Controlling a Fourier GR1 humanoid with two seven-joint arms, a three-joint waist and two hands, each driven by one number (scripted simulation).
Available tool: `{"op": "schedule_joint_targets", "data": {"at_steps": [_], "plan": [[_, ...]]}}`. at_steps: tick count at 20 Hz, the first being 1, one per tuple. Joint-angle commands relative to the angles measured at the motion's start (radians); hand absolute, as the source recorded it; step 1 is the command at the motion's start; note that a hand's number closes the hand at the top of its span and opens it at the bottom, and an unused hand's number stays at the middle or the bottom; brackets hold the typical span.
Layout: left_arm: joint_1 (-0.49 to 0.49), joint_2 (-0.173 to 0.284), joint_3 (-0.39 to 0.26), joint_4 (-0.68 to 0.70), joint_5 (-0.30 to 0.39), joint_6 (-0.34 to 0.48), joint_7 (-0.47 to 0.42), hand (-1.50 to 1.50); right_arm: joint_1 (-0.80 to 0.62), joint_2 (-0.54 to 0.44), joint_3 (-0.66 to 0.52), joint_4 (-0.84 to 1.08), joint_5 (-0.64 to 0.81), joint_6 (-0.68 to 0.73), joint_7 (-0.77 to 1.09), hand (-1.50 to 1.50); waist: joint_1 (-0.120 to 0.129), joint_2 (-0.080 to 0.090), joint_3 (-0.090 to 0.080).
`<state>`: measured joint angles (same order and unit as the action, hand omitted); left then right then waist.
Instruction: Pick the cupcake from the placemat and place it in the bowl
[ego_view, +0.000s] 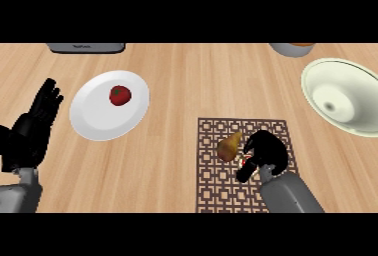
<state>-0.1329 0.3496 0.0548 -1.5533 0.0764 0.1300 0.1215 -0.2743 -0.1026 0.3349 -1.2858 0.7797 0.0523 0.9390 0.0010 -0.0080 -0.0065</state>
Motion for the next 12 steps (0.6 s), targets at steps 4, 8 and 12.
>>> {"op": "schedule_joint_targets", "data": {"at_steps": [4, 8, 12], "plan": [[-0.044, -0.016, -0.016, 0.004, -0.014, -0.010, 0.019, 0.00, -0.388, -0.064, -0.193, 0.358, -0.039, 0.037, -0.130, 1.50, 0.039, 0.023, 0.008], [-0.045, -0.058, -0.047, 0.042, -0.043, 0.007, -0.020, 0.00, -0.547, -0.089, -0.213, 0.567, 0.035, -0.058, -0.184, 1.50, 0.049, 0.029, 0.007], [0.017, -0.030, -0.020, 0.000, -0.034, -0.021, -0.024, 0.00, -0.617, -0.096, -0.186, 0.599, 0.108, -0.092, -0.164, 1.50, 0.026, 0.013, 0.007]]}}
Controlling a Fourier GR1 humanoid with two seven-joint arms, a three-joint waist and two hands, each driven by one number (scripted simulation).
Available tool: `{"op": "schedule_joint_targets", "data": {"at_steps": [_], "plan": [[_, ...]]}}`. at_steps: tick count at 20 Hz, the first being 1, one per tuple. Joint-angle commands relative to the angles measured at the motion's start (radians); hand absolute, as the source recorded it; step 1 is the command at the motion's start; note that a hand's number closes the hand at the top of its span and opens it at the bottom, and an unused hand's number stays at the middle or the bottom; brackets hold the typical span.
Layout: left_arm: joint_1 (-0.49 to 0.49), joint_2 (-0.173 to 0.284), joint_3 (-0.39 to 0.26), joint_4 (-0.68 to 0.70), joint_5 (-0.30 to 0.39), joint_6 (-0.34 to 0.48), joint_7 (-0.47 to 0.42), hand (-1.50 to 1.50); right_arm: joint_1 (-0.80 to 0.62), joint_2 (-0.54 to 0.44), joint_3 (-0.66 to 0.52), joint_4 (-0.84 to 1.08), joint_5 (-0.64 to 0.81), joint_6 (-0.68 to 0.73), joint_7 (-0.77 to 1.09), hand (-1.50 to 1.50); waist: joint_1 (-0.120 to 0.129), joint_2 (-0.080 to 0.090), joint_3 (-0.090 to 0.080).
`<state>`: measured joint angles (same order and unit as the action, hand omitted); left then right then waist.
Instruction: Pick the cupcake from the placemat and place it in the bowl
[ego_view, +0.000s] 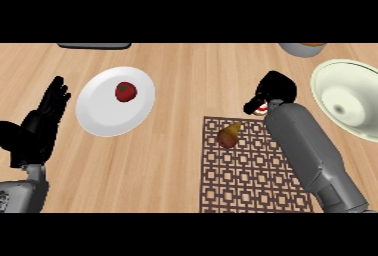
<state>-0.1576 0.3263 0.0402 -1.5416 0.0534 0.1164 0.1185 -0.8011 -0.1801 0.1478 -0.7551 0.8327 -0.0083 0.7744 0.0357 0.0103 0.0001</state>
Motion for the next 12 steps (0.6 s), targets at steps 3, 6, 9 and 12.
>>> {"op": "schedule_joint_targets", "data": {"at_steps": [3, 6, 9, 12], "plan": [[-0.008, 0.009, 0.033, 0.036, -0.008, 0.002, -0.028, 0.00, -0.154, -0.005, 0.044, 0.020, 0.140, -0.079, 0.110, 1.50, -0.021, -0.008, -0.001], [0.001, 0.000, 0.028, 0.022, 0.001, -0.001, -0.003, 0.00, -0.183, -0.080, 0.060, -0.052, 0.211, -0.128, 0.148, 1.50, -0.035, -0.014, -0.001], [-0.009, 0.012, 0.032, 0.008, -0.004, 0.003, 0.034, 0.00, -0.238, -0.126, 0.033, -0.132, 0.247, -0.180, 0.209, 1.50, -0.043, -0.018, -0.001], [0.067, -0.038, 0.009, -0.009, -0.030, 0.029, -0.033, 0.00, -0.162, -0.156, 0.012, -0.275, 0.237, -0.154, 0.232, 1.50, -0.049, -0.020, 0.000]]}}
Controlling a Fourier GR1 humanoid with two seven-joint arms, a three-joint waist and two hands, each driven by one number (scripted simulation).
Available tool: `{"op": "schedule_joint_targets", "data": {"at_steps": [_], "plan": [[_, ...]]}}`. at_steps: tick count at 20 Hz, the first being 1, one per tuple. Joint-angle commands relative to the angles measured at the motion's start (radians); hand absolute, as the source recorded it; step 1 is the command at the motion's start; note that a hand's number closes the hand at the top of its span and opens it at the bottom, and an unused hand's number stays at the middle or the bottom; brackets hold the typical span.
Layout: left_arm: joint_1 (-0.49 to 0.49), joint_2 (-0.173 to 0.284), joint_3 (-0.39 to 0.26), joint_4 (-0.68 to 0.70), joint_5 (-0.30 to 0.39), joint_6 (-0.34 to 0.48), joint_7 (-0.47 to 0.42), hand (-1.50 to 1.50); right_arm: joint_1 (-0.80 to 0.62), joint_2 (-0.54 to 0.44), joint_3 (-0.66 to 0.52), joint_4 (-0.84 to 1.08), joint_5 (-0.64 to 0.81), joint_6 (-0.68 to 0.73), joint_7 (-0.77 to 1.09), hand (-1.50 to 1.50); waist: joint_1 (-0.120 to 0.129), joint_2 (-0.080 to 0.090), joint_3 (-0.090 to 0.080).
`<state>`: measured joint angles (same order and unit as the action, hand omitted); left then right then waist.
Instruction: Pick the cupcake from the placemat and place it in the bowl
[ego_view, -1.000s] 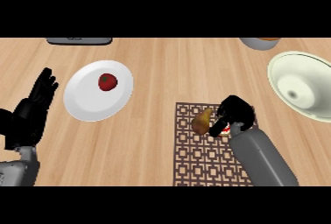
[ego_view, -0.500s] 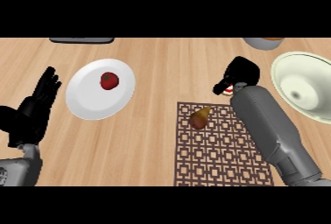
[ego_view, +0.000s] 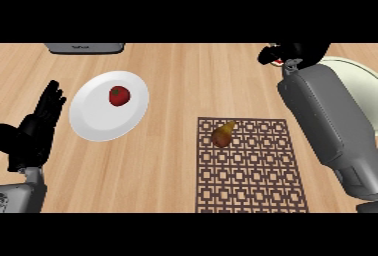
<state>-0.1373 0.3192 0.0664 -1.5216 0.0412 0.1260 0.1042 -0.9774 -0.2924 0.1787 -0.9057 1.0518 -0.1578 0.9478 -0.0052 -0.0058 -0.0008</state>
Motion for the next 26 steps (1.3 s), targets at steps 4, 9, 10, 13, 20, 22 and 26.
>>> {"op": "schedule_joint_targets", "data": {"at_steps": [4, 9, 10, 13, 20, 22, 26], "plan": [[0.044, -0.008, 0.003, -0.050, -0.005, -0.013, 0.014, 0.00, 0.017, -0.074, -0.070, -0.179, 0.037, 0.040, 0.099, 1.50, 0.003, 0.002, 0.001], [0.026, -0.032, 0.001, -0.005, -0.019, -0.014, -0.021, 0.00, 0.111, -0.155, -0.173, -0.222, -0.029, -0.013, -0.023, 1.50, 0.000, 0.004, 0.001], [0.049, 0.011, 0.041, -0.019, 0.016, -0.059, -0.023, 0.00, 0.072, -0.170, -0.206, -0.136, -0.044, -0.030, -0.072, 1.50, 0.012, 0.007, 0.001], [-0.021, -0.017, 0.023, 0.023, -0.023, -0.023, 0.004, 0.00, 0.096, -0.190, -0.258, -0.118, -0.092, -0.053, -0.144, 1.50, 0.007, 0.008, 0.001], [-0.019, -0.009, 0.032, -0.083, -0.013, -0.027, 0.072, 0.00, 0.153, -0.227, -0.368, 0.178, -0.157, -0.272, -0.436, 1.50, 0.032, 0.015, 0.002], [-0.071, -0.023, 0.016, -0.024, -0.026, -0.032, 0.083, 0.00, 0.119, -0.247, -0.399, 0.240, -0.178, -0.277, -0.482, 1.50, 0.023, 0.013, 0.002], [-0.003, -0.056, 0.004, 0.009, -0.047, -0.038, -0.027, 0.00, 0.084, -0.282, -0.439, 0.402, -0.191, -0.334, -0.604, 1.50, 0.033, 0.017, 0.002]]}}
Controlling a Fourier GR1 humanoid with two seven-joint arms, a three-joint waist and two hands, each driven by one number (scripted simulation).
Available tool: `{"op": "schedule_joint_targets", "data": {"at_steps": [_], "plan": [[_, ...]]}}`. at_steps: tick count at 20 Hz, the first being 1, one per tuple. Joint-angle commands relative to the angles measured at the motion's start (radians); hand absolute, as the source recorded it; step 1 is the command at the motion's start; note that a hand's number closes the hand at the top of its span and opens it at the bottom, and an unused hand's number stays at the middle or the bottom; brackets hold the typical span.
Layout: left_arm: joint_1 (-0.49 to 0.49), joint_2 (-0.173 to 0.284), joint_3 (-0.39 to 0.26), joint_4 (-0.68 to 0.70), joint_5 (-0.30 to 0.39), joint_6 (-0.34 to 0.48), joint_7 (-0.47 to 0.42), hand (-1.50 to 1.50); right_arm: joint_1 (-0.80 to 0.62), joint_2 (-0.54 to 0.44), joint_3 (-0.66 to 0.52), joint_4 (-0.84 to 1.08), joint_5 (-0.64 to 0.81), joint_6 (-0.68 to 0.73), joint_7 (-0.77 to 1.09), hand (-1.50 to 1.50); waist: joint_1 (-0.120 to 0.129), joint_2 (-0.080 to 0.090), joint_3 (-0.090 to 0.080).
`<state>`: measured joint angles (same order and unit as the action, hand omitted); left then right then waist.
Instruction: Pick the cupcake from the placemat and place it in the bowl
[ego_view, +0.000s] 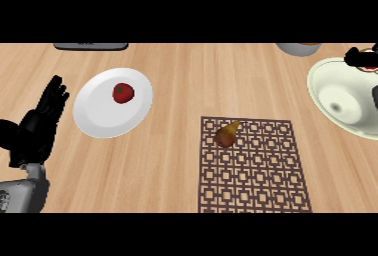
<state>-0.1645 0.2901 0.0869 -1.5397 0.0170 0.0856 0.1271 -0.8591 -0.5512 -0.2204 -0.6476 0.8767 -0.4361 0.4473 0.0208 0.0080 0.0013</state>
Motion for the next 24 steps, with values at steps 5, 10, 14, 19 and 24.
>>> {"op": "schedule_joint_targets", "data": {"at_steps": [5, 10, 14, 19, 24], "plan": [[-0.025, -0.009, 0.001, 0.014, -0.014, 0.006, -0.003, 0.00, -0.031, -0.079, -0.045, 0.282, -0.004, 0.146, 0.049, 1.50, 0.011, 0.008, 0.000], [-0.022, -0.026, -0.016, 0.018, -0.035, 0.012, -0.002, 0.00, 0.002, -0.130, -0.140, 0.376, -0.108, 0.174, -0.172, -1.50, 0.012, 0.008, 0.002], [0.020, 0.012, 0.035, 0.009, 0.005, -0.027, -0.024, 0.00, 0.035, -0.099, -0.226, 0.321, -0.215, 0.131, -0.321, -1.50, 0.003, -0.001, 0.001], [-0.019, -0.015, 0.010, 0.005, -0.020, 0.011, 0.016, 0.00, 0.012, -0.085, -0.432, 0.222, -0.430, 0.026, -0.481, -1.50, -0.018, -0.002, 0.006], [0.011, 0.032, 0.070, 0.000, 0.031, -0.035, 0.013, 0.00, 0.123, -0.103, -0.599, 0.163, -0.632, 0.138, -0.644, -1.50, -0.035, -0.012, 0.001]]}}
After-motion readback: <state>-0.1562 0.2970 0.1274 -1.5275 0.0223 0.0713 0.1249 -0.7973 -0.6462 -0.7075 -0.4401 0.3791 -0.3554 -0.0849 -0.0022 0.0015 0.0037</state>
